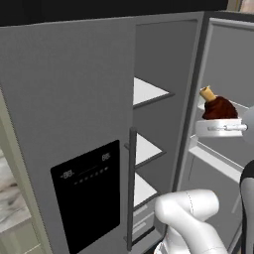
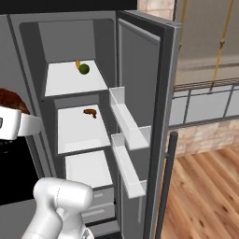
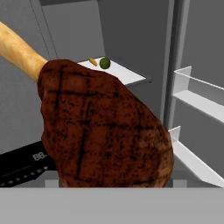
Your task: Transport the steak and lime to the fridge. Place the steak on the rack containing meat and place the lime on the rack containing the vegetable, ensuring meats and vegetables are on different racks.
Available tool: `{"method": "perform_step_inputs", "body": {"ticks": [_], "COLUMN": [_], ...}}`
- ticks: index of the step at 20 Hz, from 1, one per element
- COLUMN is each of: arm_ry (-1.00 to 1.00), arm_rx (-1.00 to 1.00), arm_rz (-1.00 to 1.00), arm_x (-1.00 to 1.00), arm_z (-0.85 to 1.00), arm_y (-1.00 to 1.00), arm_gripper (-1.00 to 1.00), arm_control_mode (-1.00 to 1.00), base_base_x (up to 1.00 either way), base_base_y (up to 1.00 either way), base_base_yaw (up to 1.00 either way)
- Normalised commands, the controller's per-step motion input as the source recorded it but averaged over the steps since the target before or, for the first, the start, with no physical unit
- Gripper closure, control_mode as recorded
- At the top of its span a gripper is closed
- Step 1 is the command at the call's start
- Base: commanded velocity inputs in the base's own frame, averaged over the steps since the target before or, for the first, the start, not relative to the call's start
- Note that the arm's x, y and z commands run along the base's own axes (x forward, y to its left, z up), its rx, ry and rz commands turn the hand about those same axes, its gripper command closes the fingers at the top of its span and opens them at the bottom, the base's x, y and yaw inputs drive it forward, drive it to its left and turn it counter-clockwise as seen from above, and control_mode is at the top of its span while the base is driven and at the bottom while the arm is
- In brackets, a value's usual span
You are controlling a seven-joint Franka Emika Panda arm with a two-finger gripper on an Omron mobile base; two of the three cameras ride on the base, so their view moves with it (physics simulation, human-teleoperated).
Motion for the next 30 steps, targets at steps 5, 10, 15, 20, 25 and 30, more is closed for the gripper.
{"method": "perform_step_inputs", "body": {"ticks": [5,10,15,20,25,30], "arm_ry": [0.0,0.0,0.06,0.12,0.08,0.05], "arm_rx": [0.0,0.0,0.0,-0.05,-0.08,-0.05], "arm_rz": [0.0,0.0,0.02,0.03,0.0,0.0], "arm_x": [0.0,0.0,0.14,0.06,0.15,0.41], "arm_z": [0.0,0.0,-0.19,-0.51,-0.53,-0.37], "arm_y": [0.0,0.0,-0.07,-0.06,0.0,-0.03], "arm_gripper": [1.0,1.0,1.0,1.0,1.0,1.0], "arm_control_mode": [1.0,1.0,-1.0,-1.0,-1.0,-1.0], "base_base_x": [0.28,0.27,0.06,0.0,0.0,0.0], "base_base_y": [0.0,0.0,-0.01,0.0,0.0,0.0], "base_base_yaw": [-0.06,0.0,0.0,0.0,0.0,0.0]}}
